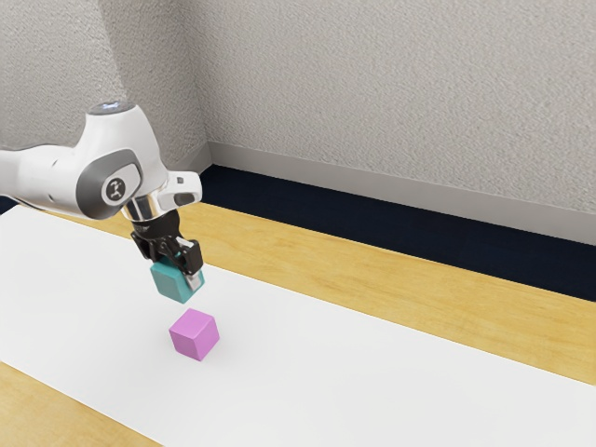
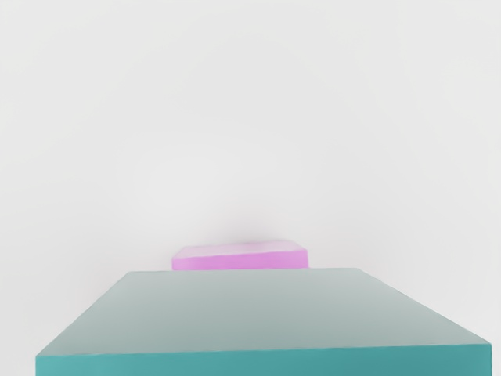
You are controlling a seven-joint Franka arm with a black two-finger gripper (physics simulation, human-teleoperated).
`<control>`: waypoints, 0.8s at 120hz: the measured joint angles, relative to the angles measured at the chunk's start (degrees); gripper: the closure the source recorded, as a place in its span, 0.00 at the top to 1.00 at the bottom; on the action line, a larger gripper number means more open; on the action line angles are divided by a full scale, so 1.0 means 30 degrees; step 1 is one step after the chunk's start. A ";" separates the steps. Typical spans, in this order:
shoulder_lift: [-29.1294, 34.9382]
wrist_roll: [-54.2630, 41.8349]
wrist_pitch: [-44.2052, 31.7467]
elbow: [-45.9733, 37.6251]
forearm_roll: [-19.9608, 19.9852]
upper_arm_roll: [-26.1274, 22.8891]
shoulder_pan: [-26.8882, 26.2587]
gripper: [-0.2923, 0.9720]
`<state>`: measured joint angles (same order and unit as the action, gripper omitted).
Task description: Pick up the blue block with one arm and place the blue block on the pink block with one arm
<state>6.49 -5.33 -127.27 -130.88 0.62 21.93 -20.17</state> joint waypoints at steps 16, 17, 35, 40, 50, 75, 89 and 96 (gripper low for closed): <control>0.0028 -0.0015 -0.0048 -0.0079 0.0135 0.0000 -0.0012 0.48; 0.0032 -0.0008 -0.0050 -0.0086 0.0145 0.0000 -0.0013 0.48; 0.0125 0.0107 -0.0075 -0.0141 0.0250 -0.0001 -0.0021 0.48; 0.0134 0.0134 -0.0079 -0.0149 0.0263 -0.0001 -0.0020 0.49; 0.0181 0.0182 -0.0085 -0.0198 0.0280 -0.0001 -0.0022 0.49; 0.0264 0.0257 -0.0084 -0.0271 0.0356 -0.0005 -0.0016 0.55; 0.0260 0.0182 -0.0059 -0.0269 0.0513 -0.0009 -0.0009 0.64; 0.0244 0.0148 -0.0051 -0.0268 0.0551 0.0026 -0.0019 0.67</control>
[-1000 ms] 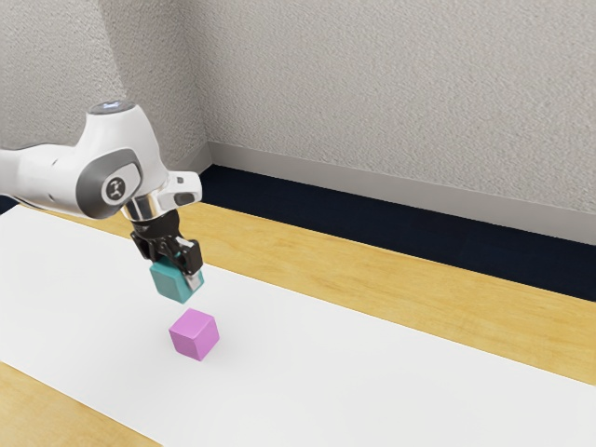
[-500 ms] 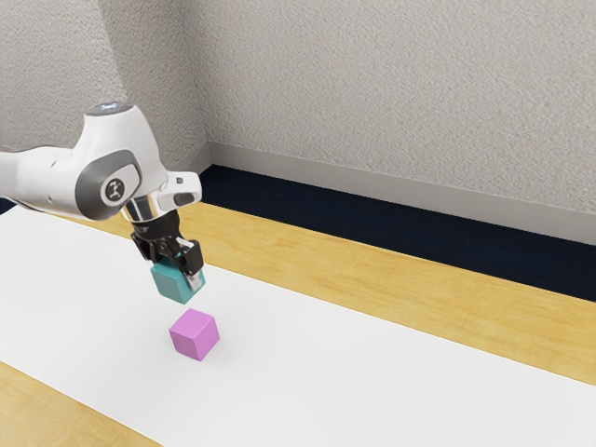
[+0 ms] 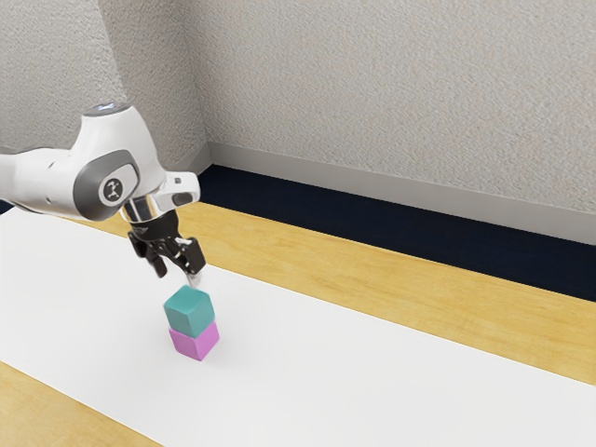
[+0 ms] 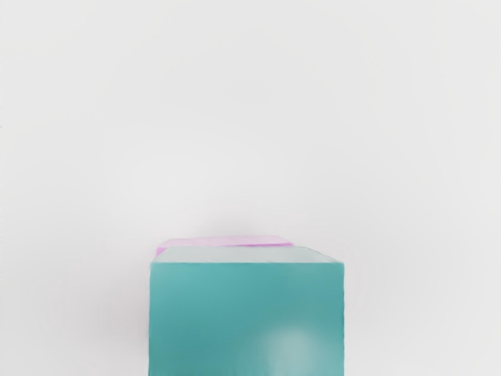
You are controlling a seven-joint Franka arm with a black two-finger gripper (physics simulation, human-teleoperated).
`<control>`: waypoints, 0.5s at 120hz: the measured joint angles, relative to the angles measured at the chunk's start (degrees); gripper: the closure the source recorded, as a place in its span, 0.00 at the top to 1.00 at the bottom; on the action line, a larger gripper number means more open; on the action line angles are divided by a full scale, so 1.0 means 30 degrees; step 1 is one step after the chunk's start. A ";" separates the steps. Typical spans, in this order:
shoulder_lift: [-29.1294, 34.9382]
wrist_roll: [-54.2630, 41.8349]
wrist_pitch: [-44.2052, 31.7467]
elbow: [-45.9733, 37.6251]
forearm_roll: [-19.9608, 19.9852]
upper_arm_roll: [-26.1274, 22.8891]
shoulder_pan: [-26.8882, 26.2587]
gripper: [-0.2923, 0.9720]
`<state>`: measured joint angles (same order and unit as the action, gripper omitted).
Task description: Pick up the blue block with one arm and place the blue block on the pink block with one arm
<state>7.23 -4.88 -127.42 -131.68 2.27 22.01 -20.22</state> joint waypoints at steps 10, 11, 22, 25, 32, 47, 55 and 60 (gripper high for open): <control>-0.0011 -0.0043 0.0008 0.0000 0.0031 0.0078 0.0017 0.70; -0.0012 -0.0047 0.0009 0.0000 0.0033 0.0082 0.0019 0.70; -0.0006 -0.0089 0.0019 0.0008 0.0049 0.0101 0.0019 0.73; 0.0066 -0.0098 0.0060 0.0091 0.0050 0.0146 -0.0010 0.73; 0.0325 -0.0090 0.0753 0.1241 0.0044 0.0306 -0.0040 0.74; 0.0528 0.0144 0.4664 0.5753 -0.0036 0.2358 0.0042 0.75; 0.0516 0.0260 0.6682 0.7761 -0.0143 0.2749 0.0131 0.76; 0.0516 0.0324 0.7874 0.8570 -0.0178 0.2776 0.0101 0.76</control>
<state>8.77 -3.91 -103.80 -105.97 1.74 30.33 -19.92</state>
